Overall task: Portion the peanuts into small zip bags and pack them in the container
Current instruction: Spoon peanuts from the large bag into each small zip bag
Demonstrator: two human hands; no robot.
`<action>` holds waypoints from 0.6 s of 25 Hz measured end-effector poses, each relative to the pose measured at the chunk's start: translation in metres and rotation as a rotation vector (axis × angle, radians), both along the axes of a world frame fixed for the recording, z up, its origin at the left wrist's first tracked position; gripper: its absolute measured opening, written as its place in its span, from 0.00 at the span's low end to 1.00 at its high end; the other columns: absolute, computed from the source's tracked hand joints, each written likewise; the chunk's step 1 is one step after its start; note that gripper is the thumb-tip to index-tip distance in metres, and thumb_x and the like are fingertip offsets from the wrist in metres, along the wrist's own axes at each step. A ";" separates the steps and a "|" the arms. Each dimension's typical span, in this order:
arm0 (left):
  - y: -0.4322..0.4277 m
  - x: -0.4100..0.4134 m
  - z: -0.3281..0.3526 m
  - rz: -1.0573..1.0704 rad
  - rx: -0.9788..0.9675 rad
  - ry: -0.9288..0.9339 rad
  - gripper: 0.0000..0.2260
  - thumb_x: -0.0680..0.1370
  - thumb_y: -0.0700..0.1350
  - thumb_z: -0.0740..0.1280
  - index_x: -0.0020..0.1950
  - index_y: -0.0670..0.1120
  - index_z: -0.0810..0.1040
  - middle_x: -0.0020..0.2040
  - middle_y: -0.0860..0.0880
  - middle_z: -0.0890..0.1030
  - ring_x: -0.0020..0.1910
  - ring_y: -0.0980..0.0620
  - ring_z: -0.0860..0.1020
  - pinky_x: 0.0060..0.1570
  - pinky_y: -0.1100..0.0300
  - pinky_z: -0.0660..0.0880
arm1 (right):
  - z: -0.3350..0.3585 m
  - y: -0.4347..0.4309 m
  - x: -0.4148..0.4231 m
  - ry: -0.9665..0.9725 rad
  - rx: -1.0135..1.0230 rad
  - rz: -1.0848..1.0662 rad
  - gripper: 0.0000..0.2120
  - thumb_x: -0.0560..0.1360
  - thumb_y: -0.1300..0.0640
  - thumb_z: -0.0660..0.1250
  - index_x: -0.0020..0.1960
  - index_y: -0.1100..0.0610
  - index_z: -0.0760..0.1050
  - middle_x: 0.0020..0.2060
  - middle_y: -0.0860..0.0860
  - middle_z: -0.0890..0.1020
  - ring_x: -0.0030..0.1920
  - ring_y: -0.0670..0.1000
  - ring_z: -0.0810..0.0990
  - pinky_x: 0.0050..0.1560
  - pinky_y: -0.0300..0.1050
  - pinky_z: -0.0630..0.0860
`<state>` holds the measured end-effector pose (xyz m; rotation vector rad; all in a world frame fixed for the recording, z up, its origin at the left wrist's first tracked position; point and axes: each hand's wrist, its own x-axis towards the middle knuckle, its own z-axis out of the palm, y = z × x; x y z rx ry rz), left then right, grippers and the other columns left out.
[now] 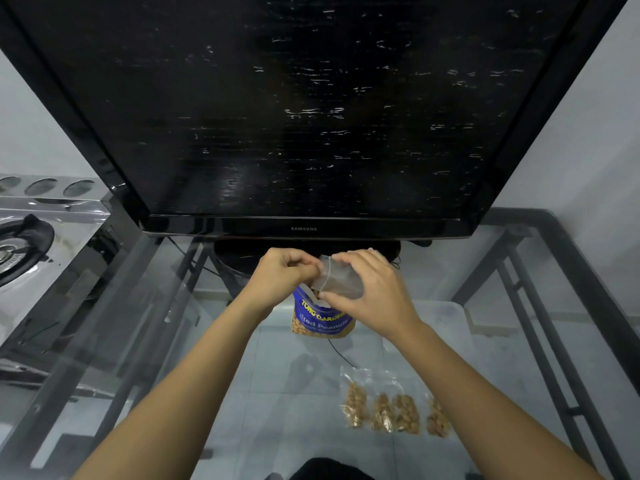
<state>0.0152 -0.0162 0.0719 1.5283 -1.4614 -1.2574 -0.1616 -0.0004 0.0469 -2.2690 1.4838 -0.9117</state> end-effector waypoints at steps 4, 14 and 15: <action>0.000 -0.001 -0.004 0.033 -0.066 -0.042 0.10 0.75 0.43 0.67 0.56 0.45 0.80 0.45 0.50 0.80 0.38 0.63 0.78 0.35 0.71 0.72 | -0.005 -0.004 -0.002 -0.163 0.047 -0.034 0.21 0.65 0.45 0.75 0.55 0.50 0.76 0.46 0.43 0.78 0.48 0.43 0.74 0.48 0.27 0.67; -0.023 0.014 -0.039 0.110 -0.110 -0.379 0.06 0.75 0.46 0.68 0.47 0.43 0.79 0.38 0.49 0.79 0.38 0.54 0.78 0.35 0.69 0.72 | -0.039 0.003 -0.016 -0.583 0.364 -0.290 0.17 0.67 0.48 0.74 0.54 0.49 0.75 0.46 0.43 0.80 0.47 0.42 0.77 0.43 0.25 0.71; -0.022 0.012 -0.039 0.076 -0.113 -0.338 0.06 0.75 0.46 0.68 0.46 0.44 0.80 0.37 0.49 0.80 0.38 0.55 0.78 0.36 0.69 0.72 | -0.041 0.004 -0.016 -0.589 0.389 -0.291 0.17 0.67 0.48 0.74 0.54 0.49 0.75 0.46 0.43 0.80 0.47 0.43 0.77 0.42 0.26 0.72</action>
